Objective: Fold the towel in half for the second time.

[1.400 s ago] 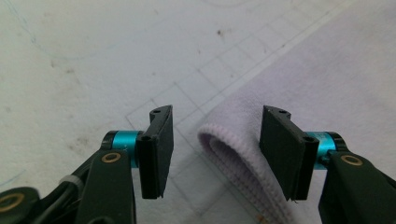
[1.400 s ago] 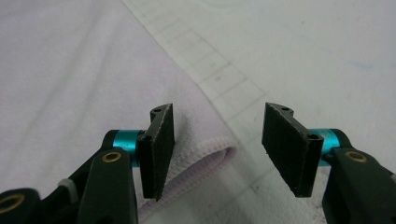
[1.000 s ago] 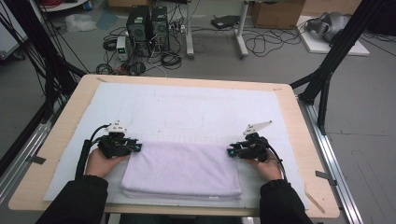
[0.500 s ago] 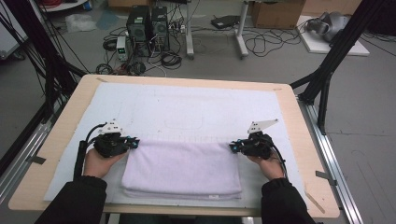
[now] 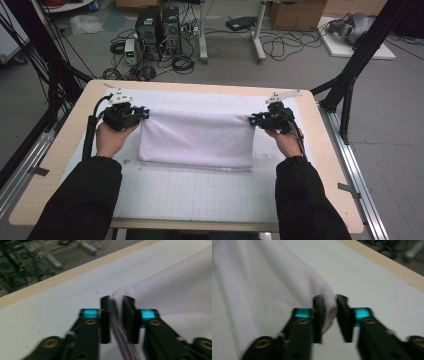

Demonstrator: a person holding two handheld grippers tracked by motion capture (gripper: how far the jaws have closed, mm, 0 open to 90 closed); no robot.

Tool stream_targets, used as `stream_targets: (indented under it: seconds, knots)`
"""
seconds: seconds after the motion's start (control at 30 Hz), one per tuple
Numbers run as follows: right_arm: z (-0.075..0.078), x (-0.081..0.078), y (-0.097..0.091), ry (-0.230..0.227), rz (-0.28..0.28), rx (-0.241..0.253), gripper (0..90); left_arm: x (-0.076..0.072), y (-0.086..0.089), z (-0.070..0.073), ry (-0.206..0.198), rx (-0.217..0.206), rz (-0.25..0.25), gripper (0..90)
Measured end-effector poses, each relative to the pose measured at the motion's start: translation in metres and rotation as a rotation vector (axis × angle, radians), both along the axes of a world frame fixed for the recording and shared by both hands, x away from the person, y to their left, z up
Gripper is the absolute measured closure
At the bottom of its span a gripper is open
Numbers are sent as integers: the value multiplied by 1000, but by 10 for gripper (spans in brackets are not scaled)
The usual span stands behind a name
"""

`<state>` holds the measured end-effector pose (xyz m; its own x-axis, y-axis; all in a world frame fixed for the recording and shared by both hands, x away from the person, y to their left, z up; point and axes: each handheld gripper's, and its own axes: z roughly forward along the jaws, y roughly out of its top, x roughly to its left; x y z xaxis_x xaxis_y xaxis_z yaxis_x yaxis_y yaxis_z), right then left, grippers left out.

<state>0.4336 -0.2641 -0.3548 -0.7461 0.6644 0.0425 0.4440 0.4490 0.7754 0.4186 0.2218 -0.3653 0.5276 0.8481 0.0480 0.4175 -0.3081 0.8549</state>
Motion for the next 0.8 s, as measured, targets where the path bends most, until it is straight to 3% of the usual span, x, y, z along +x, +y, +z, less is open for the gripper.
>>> stream_targets:
  seconds: [0.03, 0.07, 0.13, 0.2, 0.27, 0.37, 0.43, 0.6, 0.73, 0.8]
  knots:
    - [-2, 4, -1, 10, -19, 15, 635, 3, 3, -4, 30, -33, -8, 601]
    - [-6, 5, -1, 24, -19, 33, 611, 3, 5, -7, 48, -47, -20, 610]
    - [-13, 4, 2, 47, -8, 24, 576, -3, 6, -13, 51, -36, -54, 617]
    - [-20, -2, 4, 43, 17, 0, 570, -9, 6, -19, 87, -31, -83, 618]
    - [-26, -8, 4, 63, 39, 47, 577, -21, 6, -25, 82, -35, -128, 642]
    - [-37, -24, 8, 101, 105, 73, 578, -39, 6, -36, 98, -16, -156, 640]
    - [-43, -35, 12, 115, 134, 23, 592, -47, 9, -42, 113, -25, -164, 638]
    - [-52, -54, 9, 132, 148, 56, 610, -68, 11, -54, 146, -50, -203, 723]
    - [-62, -62, 12, 216, 170, 33, 607, -77, 9, -63, 188, 6, -236, 725]
    - [-64, -68, 17, 193, 181, -12, 623, -79, 10, -67, 200, 23, -229, 727]
